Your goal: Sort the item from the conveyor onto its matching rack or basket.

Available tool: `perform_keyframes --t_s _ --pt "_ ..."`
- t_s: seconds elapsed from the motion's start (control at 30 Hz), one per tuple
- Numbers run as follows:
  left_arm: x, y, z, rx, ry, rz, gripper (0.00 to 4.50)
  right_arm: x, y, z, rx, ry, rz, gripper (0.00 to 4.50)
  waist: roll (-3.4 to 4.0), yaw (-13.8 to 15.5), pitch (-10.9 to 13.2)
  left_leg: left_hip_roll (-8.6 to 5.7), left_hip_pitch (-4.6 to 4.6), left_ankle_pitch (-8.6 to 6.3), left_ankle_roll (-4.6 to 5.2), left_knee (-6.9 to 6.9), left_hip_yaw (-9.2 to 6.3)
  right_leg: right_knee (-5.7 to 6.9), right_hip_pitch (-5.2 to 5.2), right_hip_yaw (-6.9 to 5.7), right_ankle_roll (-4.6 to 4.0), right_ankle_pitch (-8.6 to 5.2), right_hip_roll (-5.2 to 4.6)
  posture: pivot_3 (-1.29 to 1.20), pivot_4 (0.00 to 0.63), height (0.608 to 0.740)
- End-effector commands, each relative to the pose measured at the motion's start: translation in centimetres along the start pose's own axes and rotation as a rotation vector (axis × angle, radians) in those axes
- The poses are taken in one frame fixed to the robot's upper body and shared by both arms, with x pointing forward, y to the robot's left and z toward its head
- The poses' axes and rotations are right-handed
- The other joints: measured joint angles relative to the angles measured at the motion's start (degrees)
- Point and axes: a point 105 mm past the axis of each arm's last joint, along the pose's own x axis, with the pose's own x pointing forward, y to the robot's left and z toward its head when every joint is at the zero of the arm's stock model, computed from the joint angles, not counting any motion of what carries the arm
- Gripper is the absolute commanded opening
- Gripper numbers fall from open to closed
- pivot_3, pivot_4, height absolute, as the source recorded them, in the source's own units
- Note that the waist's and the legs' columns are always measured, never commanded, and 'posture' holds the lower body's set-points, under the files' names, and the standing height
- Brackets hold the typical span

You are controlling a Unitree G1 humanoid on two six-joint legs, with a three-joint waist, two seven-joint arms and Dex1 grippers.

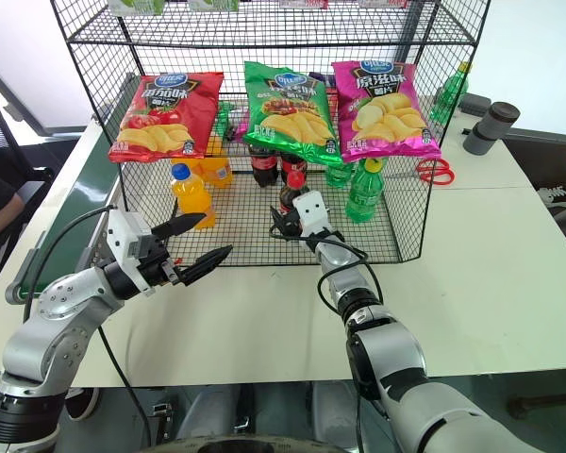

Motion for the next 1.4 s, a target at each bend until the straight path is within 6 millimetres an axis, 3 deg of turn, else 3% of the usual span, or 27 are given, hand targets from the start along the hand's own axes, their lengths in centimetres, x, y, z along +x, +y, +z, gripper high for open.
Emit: perform_keyframes --t_s 0.03,0.63,0.77,0.93,1.13,1.3,1.4 --pt "0.1 -0.1 0.8 0.030 -0.028 -0.001 4.50 0.2 0.2 1.8 -0.048 -0.084 0.026 4.44 0.00 0.0 0.0 0.00 0.00 0.00 0.00 -0.01 0.00 0.00 0.00 0.00 0.00 0.00 0.00 0.00 0.150 0.734" --pt "-0.2 0.1 0.5 0.018 -0.018 0.001 4.50 -4.2 -1.9 2.2 -0.146 -0.104 0.132 4.44 0.00 0.2 0.0 -0.01 0.00 0.00 0.00 -0.01 -0.01 -0.02 0.02 0.00 0.00 0.00 -0.04 0.00 0.150 0.734" --pt "-0.9 1.0 0.5 0.034 -0.001 0.040 4.50 -6.9 -2.9 2.9 -0.141 -0.075 0.214 4.44 0.01 0.3 0.0 -0.01 0.00 -0.01 0.01 -0.01 -0.01 -0.03 0.02 -0.01 0.00 0.00 -0.04 0.00 0.150 0.734" --pt "-2.6 2.0 -0.1 0.038 0.041 0.091 4.50 -10.7 -4.9 5.3 -0.139 -0.050 0.272 4.44 0.03 0.3 0.0 -0.02 -0.01 -0.02 0.03 -0.03 -0.03 -0.08 0.04 -0.02 0.00 0.00 -0.08 0.00 0.150 0.734" --pt "-4.3 2.9 -1.5 0.023 0.124 0.145 4.50 -16.0 -8.8 6.7 -0.126 0.071 0.236 4.44 0.05 0.7 0.0 -0.01 0.03 -0.02 0.03 -0.04 -0.04 -0.11 0.08 -0.03 -0.03 -0.02 -0.08 0.00 0.150 0.734" --pt "-4.5 2.9 -1.7 0.021 0.126 0.153 4.50 -18.3 -11.0 6.1 -0.120 0.146 0.176 4.44 0.05 0.9 0.0 -0.03 0.04 -0.02 0.04 -0.03 -0.03 -0.16 0.12 -0.02 -0.11 -0.07 -0.08 0.00 0.150 0.734" --pt "-4.4 2.8 -1.8 0.012 0.121 0.150 4.50 -18.6 -11.3 6.1 -0.122 0.153 0.169 4.44 0.05 0.8 0.0 -0.02 0.04 -0.02 0.04 -0.03 -0.03 -0.15 0.11 -0.02 -0.08 -0.05 -0.06 0.00 0.150 0.734"
